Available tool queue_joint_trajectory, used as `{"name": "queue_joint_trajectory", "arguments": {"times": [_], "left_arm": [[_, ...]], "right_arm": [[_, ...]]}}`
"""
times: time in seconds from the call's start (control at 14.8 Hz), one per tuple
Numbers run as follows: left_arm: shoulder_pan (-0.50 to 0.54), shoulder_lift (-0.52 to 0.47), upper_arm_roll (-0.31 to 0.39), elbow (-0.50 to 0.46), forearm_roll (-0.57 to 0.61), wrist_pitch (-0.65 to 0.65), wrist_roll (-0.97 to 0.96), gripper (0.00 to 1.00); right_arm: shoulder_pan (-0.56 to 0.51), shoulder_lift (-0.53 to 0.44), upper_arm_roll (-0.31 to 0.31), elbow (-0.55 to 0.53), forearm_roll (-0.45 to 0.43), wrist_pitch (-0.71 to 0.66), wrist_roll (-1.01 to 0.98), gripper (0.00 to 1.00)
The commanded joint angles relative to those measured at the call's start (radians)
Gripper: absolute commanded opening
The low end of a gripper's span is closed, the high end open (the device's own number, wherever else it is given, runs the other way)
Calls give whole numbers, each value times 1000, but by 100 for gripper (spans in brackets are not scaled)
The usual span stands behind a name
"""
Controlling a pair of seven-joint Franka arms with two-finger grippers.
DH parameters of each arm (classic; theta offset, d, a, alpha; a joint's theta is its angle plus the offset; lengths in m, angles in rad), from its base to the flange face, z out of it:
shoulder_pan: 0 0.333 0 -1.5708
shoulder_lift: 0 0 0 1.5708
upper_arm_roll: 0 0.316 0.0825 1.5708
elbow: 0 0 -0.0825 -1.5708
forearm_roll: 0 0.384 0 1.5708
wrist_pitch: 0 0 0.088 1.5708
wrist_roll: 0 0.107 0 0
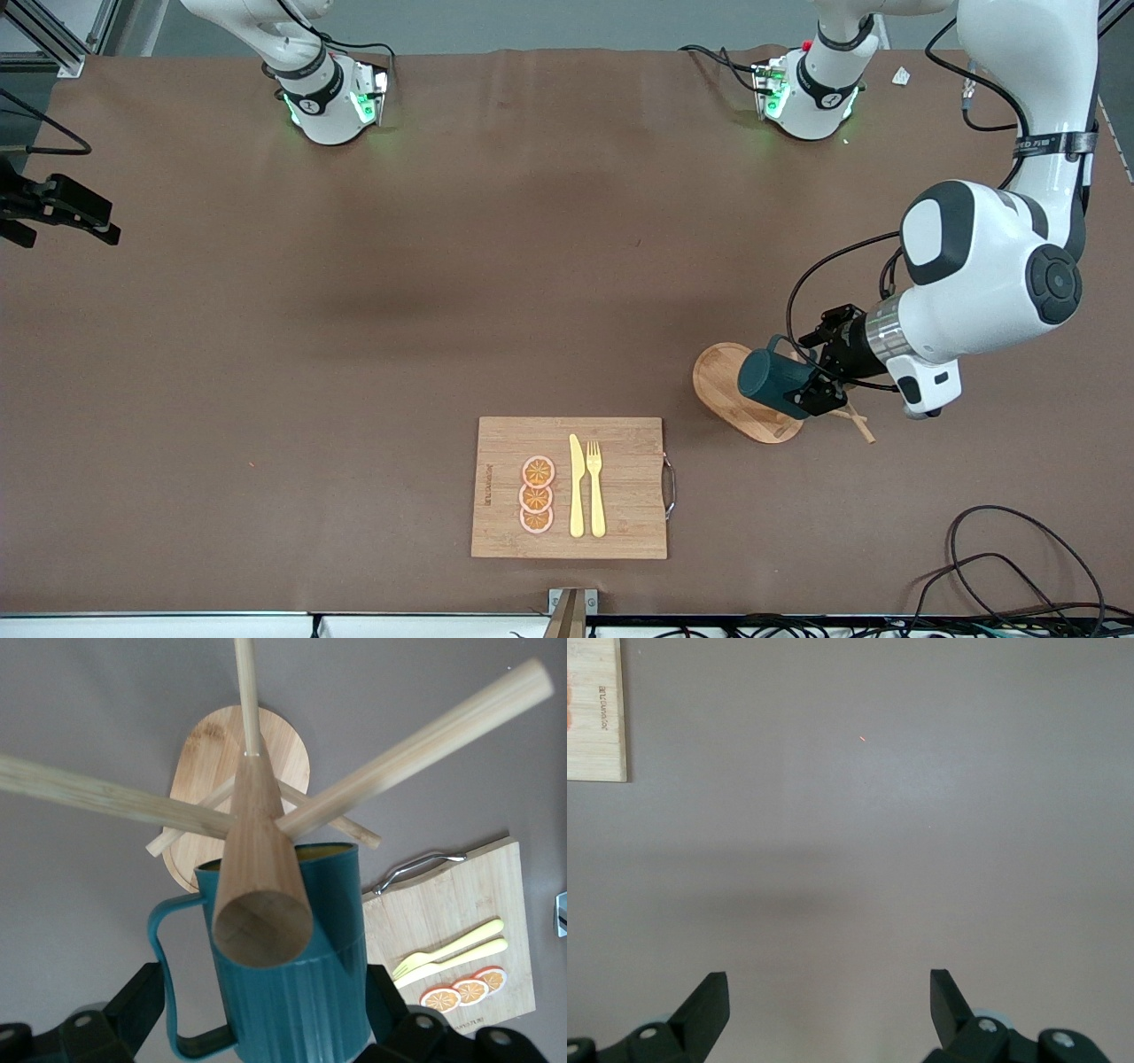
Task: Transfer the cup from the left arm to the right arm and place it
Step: 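Lower the open left gripper around the teal mug's rim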
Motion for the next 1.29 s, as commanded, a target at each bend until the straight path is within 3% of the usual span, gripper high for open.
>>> {"name": "queue_joint_trajectory", "arguments": {"times": [0.0,1.22], "left_arm": [[-5,12,2,19,-30,11,-12,100],[-5,64,2,19,-85,68,-12,98]], "right_arm": [[0,-21,4,-10,-12,-7,-6,100],[-1,-21,1,-9,-10,-7,-8,100]]}}
